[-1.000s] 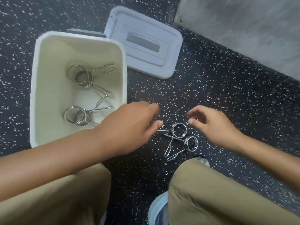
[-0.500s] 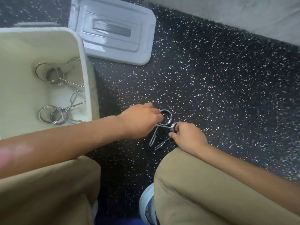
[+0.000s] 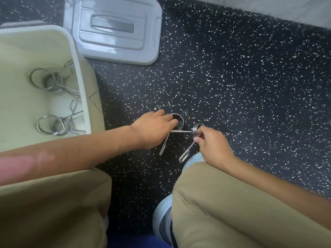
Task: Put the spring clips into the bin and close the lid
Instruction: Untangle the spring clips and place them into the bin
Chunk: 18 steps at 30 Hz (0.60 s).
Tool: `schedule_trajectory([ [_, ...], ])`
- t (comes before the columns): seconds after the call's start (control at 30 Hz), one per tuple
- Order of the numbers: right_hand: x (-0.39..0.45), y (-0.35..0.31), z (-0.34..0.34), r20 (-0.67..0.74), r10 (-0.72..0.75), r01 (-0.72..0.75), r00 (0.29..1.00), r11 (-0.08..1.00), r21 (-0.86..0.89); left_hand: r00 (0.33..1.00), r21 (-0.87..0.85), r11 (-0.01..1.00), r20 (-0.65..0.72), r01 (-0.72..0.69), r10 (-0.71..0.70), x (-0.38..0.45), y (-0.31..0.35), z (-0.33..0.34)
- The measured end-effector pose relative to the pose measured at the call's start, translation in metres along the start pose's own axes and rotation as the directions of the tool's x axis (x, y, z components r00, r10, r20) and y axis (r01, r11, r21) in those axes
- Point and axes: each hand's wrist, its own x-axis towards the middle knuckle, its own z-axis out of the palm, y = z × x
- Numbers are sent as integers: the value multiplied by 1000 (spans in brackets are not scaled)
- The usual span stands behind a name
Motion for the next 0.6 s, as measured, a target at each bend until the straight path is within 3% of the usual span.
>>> schedule_trajectory([
  [0.2,2,4,-10,-45,31,-14,998,944,329,1000,78,997,-9,8,-7,0,-5,3],
  [0.37,9,-13,-23,55,50,-74,997,706,705,1000,174,985,-1,7,-7,3,-6,10],
  [0.6,12,-33,-38,17,110,-74,994,539,839,1000,258,966,-15,17,-13,1,-8,17],
])
